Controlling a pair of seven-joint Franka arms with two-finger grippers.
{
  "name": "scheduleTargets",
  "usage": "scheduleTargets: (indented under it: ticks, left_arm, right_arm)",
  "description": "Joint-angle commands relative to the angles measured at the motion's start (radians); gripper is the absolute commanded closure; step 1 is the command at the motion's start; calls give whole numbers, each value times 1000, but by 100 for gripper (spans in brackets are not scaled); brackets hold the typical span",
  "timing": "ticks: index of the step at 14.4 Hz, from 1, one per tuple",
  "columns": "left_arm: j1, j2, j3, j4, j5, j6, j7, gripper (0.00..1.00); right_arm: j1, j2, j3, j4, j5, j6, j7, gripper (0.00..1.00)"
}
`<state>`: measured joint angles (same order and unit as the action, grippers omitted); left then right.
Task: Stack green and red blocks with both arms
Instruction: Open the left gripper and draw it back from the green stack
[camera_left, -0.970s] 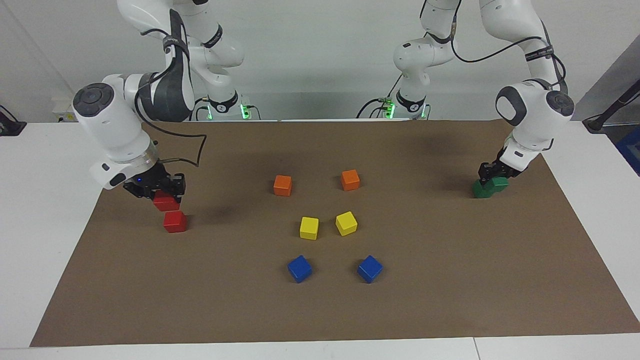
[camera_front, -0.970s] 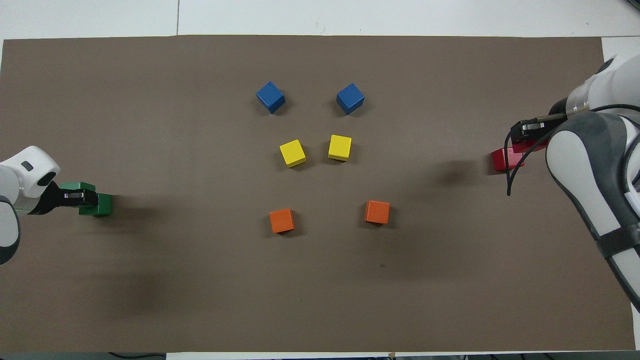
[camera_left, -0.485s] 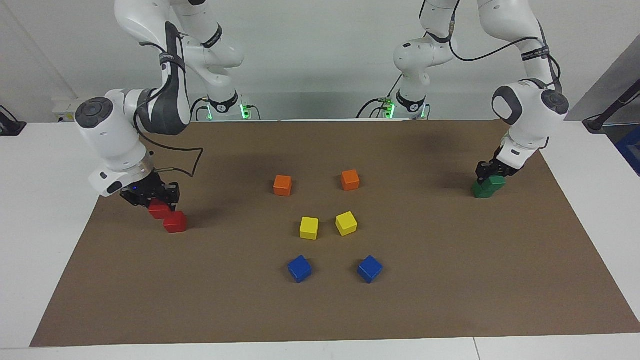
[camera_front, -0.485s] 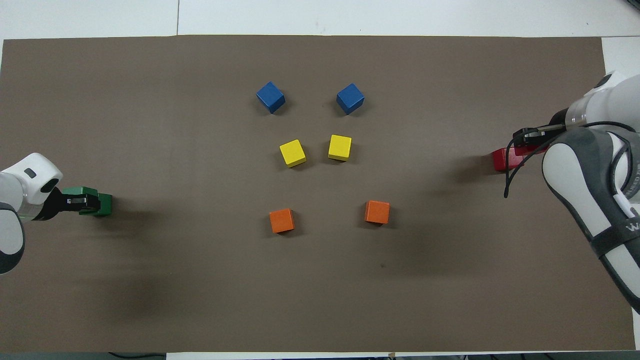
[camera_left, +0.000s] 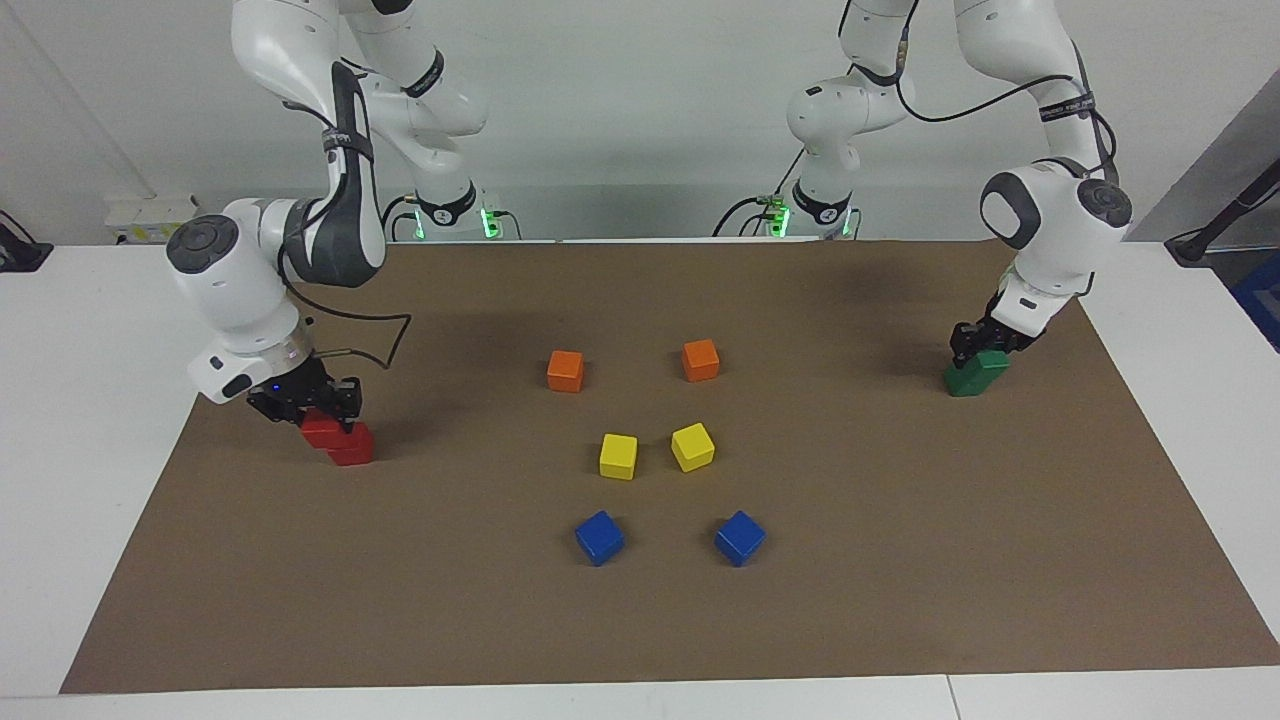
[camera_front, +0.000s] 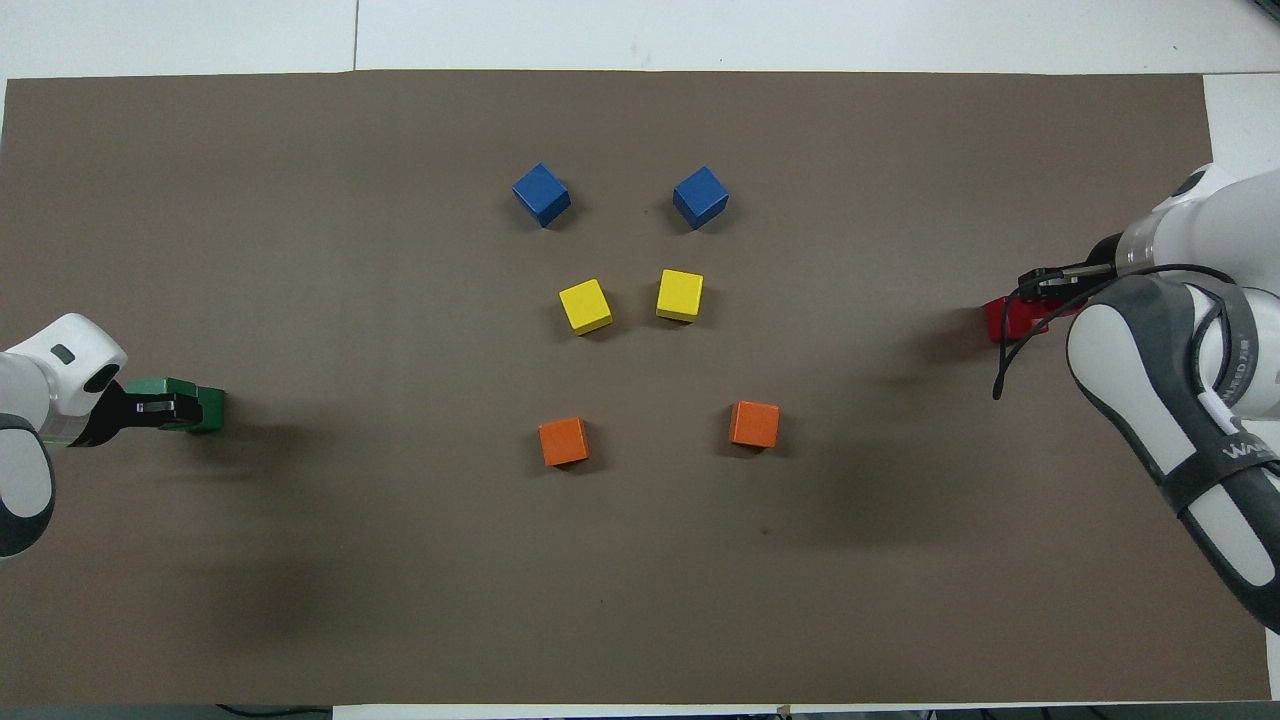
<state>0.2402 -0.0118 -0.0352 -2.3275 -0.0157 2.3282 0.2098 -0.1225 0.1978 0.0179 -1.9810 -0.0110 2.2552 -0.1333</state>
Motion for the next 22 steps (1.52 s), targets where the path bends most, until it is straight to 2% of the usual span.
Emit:
scheduleTargets:
  ticks: [1, 3, 4, 5, 12, 14, 19, 22]
  left_arm:
    - [11, -46, -6, -52, -15, 30, 25, 100]
    - [11, -46, -6, -52, -15, 28, 72, 100]
    - [11, -48, -5, -56, -15, 28, 85, 62]
    - [13, -53, -5, -61, -15, 30, 83, 1]
    - [27, -40, -6, -27, -15, 16, 114, 0]
    - [25, -25, -6, 43, -15, -42, 115, 0]
    - [13, 35, -6, 318, -15, -275, 109, 0]
    - [4, 23, -14, 365, -15, -280, 91, 0]
  right_arm:
    - [-31, 0, 16, -25, -1, 29, -38, 100]
    - [-31, 0, 16, -33, 0, 29, -37, 100]
    - [-31, -1, 17, -39, 0, 29, -38, 100]
    - [-32, -6, 17, -45, 0, 27, -40, 100]
    - [-26, -9, 17, -62, 0, 56, -51, 100]
    - [-23, -9, 17, -76, 0, 73, -49, 100]
    - [-19, -11, 17, -87, 0, 86, -46, 100]
    - [-19, -12, 17, -88, 0, 92, -46, 100]
